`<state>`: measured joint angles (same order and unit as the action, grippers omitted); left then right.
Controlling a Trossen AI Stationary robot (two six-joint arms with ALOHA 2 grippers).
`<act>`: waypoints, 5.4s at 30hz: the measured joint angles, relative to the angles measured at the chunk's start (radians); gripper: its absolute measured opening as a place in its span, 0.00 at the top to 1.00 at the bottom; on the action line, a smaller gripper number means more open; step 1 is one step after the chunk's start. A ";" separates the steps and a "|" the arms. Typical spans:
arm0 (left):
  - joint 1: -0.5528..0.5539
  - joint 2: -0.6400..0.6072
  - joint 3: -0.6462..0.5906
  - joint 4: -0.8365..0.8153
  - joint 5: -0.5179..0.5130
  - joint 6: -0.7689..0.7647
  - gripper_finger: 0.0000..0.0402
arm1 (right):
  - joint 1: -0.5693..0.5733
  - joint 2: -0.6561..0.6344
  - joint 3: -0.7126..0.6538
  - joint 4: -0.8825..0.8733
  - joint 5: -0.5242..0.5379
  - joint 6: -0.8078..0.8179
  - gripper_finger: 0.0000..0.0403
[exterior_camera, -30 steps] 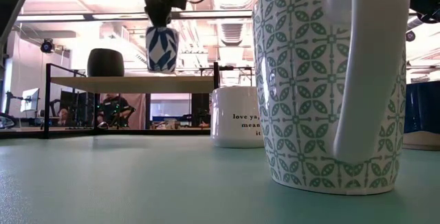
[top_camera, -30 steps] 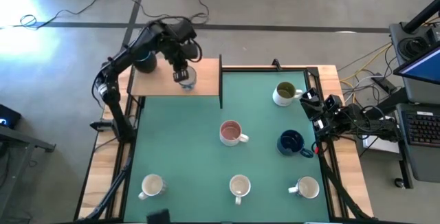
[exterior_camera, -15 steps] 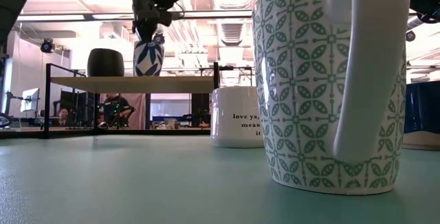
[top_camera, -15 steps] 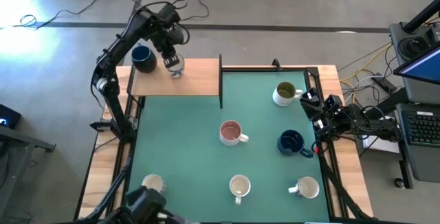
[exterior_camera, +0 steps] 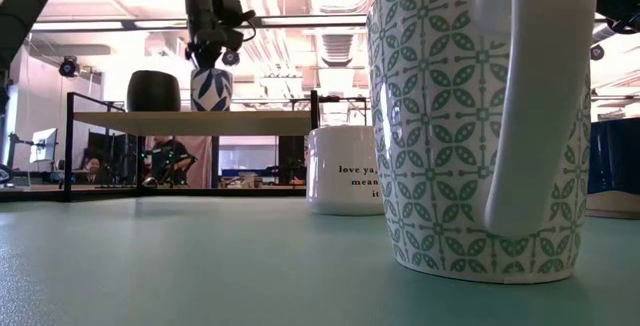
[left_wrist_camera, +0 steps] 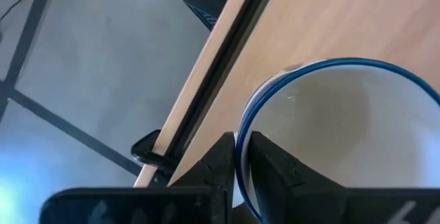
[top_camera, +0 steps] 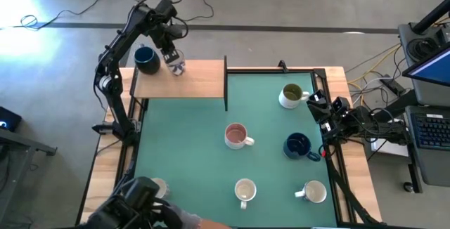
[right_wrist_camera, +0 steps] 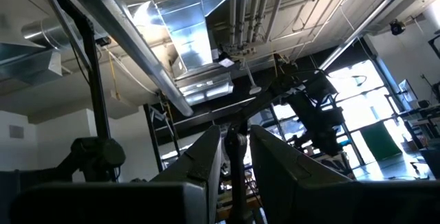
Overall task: Place coffee mugs
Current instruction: Put the left white blue patterned mug on the shelf, then put the white pink mug on the shelf
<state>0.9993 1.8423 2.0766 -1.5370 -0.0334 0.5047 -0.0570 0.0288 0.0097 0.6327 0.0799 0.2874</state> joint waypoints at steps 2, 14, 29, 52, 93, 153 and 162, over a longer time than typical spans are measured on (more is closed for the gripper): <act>0.002 0.000 0.000 0.002 -0.008 0.002 0.92 | 0.000 0.000 0.000 0.000 0.000 0.000 0.83; 0.003 -0.005 0.011 0.010 -0.012 0.124 0.89 | 0.000 0.000 0.000 0.000 0.000 0.000 0.83; 0.003 -0.001 0.011 0.010 -0.009 0.202 0.91 | 0.000 0.000 0.000 0.000 0.000 0.000 0.83; 0.003 0.000 0.011 0.036 -0.090 0.141 0.91 | 0.000 0.000 0.000 0.000 0.000 0.000 0.83; 0.003 -0.005 0.010 -0.022 -0.143 0.054 0.91 | 0.000 0.000 0.000 0.000 0.000 0.000 0.83; -0.824 -0.093 -0.341 0.352 0.014 -0.627 0.62 | 0.000 0.000 0.000 0.000 0.000 0.000 0.83; -0.878 -0.093 -0.554 0.600 0.024 -0.853 0.59 | 0.000 0.000 0.000 0.000 0.000 0.000 0.83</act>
<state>0.1213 1.7489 1.5229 -0.9369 -0.0090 -0.3480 -0.0571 0.0288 0.0094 0.6327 0.0799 0.2874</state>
